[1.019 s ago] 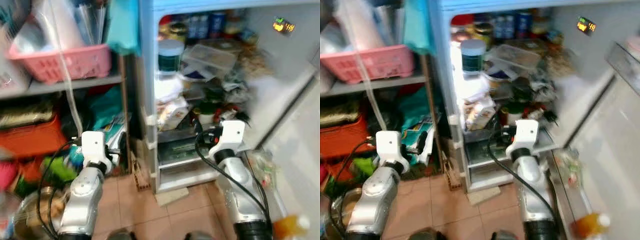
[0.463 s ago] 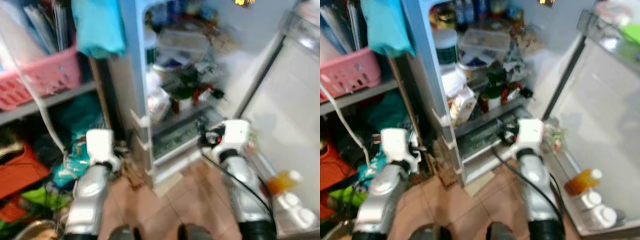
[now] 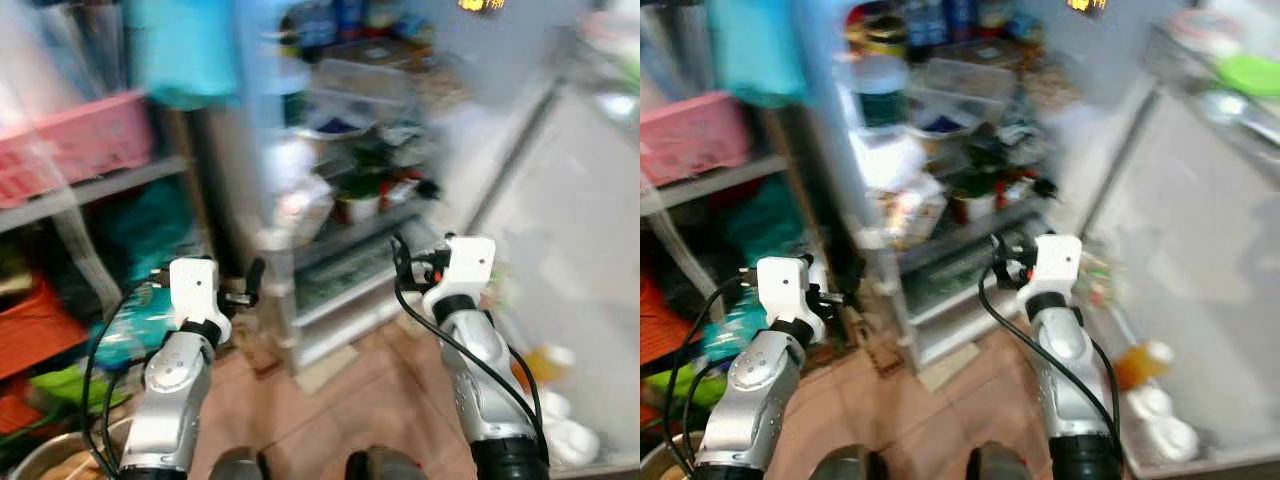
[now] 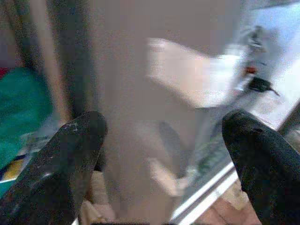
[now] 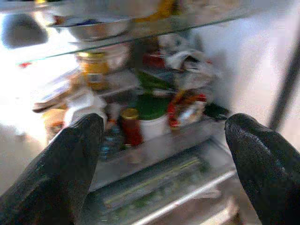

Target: Restocking fridge

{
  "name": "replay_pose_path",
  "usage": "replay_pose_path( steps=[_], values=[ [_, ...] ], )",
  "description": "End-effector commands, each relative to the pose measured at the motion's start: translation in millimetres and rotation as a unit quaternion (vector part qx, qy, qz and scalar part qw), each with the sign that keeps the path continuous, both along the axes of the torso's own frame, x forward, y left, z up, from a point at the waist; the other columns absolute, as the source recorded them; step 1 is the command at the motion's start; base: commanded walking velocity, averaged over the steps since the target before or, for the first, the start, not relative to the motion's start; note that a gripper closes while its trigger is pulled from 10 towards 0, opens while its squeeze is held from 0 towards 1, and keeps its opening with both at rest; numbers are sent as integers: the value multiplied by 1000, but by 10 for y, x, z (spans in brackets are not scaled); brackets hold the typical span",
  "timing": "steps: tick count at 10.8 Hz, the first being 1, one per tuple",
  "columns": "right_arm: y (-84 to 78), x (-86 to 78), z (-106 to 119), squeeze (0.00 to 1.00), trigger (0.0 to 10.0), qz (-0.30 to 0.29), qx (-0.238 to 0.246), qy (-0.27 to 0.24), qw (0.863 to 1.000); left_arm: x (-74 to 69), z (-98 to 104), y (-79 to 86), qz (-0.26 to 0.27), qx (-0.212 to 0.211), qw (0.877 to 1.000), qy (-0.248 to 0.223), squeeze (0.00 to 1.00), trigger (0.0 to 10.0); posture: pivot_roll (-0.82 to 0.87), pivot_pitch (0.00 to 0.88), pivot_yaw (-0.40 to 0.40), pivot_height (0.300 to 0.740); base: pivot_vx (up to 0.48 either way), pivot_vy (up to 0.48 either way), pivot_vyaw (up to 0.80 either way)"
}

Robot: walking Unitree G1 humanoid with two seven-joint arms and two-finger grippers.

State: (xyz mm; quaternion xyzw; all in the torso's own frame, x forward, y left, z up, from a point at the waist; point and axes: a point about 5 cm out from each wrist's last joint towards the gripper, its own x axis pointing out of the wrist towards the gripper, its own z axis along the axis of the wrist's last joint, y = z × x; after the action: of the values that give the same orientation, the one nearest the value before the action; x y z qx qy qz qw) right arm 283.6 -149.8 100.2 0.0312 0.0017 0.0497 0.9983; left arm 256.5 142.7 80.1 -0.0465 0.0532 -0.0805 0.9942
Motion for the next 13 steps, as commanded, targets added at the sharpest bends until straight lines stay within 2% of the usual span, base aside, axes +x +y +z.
replay_pose_path(
  steps=[1, 3, 13],
  values=[
    [-61, -8, 2, 0, 10000, -6, -5, 1, 1000, -5, 17, -37, 0, -5, 1000, -4, 0, 10000, 65, 85, 28, 740, 0, 0, -800],
    [-57, -1, 2, 0, 10000, -5, -5, 1, 1000, 11, 0, -18, 10, -8, 1000, 2, 0, 10000, 64, 82, 27, 740, 0, 0, -219],
    [-23, -15, 13, 0, 10000, 7, 0, -4, 1000, 36, -1, -15, 9, -9, 1000, 2, 0, 10000, 58, 78, 33, 740, -379, 0, 0]
  ],
)
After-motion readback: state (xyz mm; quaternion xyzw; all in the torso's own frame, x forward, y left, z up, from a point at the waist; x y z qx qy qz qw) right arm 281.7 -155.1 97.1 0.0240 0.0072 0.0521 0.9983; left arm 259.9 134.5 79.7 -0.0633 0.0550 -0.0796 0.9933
